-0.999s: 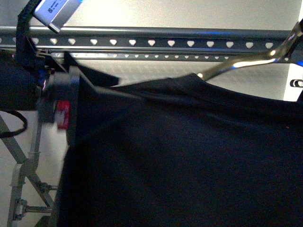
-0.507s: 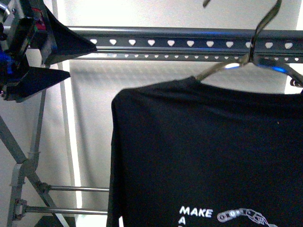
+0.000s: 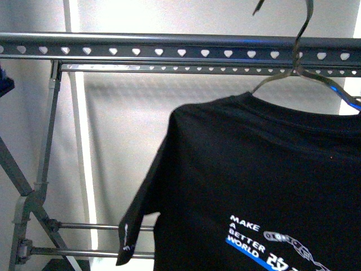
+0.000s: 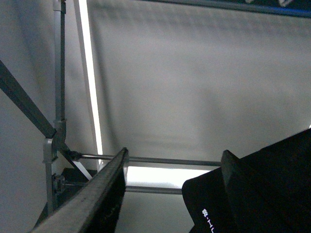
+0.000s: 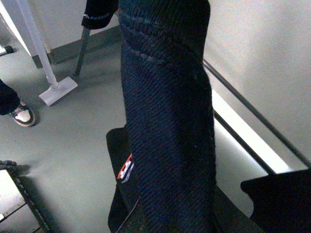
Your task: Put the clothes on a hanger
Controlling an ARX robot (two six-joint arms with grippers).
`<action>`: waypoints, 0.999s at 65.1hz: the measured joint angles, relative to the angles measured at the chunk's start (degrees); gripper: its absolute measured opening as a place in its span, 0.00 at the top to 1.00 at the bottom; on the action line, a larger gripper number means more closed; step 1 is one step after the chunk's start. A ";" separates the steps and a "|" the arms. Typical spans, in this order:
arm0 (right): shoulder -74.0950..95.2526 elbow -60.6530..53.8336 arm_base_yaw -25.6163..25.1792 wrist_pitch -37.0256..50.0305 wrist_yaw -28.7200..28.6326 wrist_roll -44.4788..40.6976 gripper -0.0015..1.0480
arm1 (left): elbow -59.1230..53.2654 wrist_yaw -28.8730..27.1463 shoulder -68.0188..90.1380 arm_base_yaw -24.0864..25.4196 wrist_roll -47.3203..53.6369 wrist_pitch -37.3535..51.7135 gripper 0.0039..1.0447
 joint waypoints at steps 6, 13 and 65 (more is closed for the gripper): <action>0.00 -0.44 -0.90 1.53 1.75 6.29 0.91 | -10.05 -0.48 -4.92 -0.74 0.59 4.35 0.69; 0.00 -0.37 -1.97 3.85 4.04 14.64 0.91 | -17.44 -3.34 -8.90 -2.95 0.96 7.10 0.89; 20.65 31.85 -0.44 3.82 16.59 56.15 0.91 | -41.11 -3.52 -35.43 -3.69 1.18 4.13 0.97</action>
